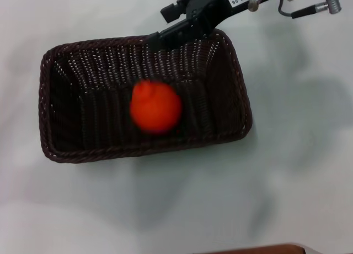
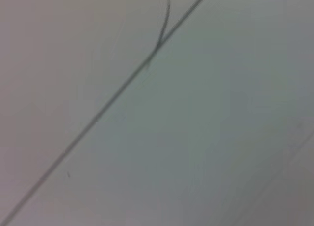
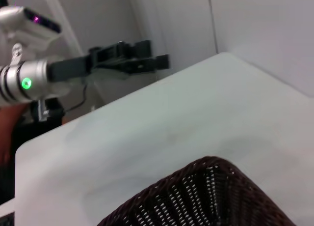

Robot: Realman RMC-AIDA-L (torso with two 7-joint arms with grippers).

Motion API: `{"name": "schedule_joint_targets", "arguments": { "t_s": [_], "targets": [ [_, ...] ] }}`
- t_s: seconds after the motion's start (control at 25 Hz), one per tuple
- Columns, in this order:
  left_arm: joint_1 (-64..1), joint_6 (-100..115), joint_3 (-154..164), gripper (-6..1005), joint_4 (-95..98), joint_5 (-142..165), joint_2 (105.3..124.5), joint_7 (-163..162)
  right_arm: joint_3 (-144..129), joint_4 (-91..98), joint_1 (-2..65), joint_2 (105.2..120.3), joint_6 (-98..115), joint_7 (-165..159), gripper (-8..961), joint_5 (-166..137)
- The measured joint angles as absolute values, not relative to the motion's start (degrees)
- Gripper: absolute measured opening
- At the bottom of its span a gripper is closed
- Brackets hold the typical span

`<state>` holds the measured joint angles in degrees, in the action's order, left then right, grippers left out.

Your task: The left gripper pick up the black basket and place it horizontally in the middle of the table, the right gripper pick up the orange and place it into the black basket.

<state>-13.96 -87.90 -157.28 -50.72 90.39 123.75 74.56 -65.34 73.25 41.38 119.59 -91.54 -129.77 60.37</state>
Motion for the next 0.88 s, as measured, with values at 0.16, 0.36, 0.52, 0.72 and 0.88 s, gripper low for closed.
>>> {"name": "schedule_joint_targets", "arguments": {
  "t_s": [0.16, 0.36, 0.52, 0.72, 0.88],
  "targets": [
    [-13.1, -87.9, -159.3, 919, -46.9, 87.0, 123.83, 84.2, -65.2, 72.2, 39.8, 119.53, -89.4, -127.7, 744, 61.6],
    [-11.9, -88.0, -161.3, 920, -40.4, 82.2, 123.9, 99.0, -63.5, 71.9, 34.4, 119.54, -81.8, -122.6, 942, 67.0],
    [-11.5, -88.0, -164.3, 920, -34.4, 79.5, 123.92, 110.9, -61.5, 68.4, 26.4, 119.76, -72.5, -109.4, 932, 81.2],
    [-10.6, -88.0, -164.9, 919, -28.5, 74.8, 124.05, 123.7, -57.9, 49.1, 20.0, 119.87, -74.1, -74.2, 930, 114.8],
    [-10.4, -88.9, -164.9, 919, -22.1, 69.7, 124.18, 133.1, -51.9, 25.3, 21.2, 119.93, -85.3, -46.5, 930, 133.8]
  ]
}}
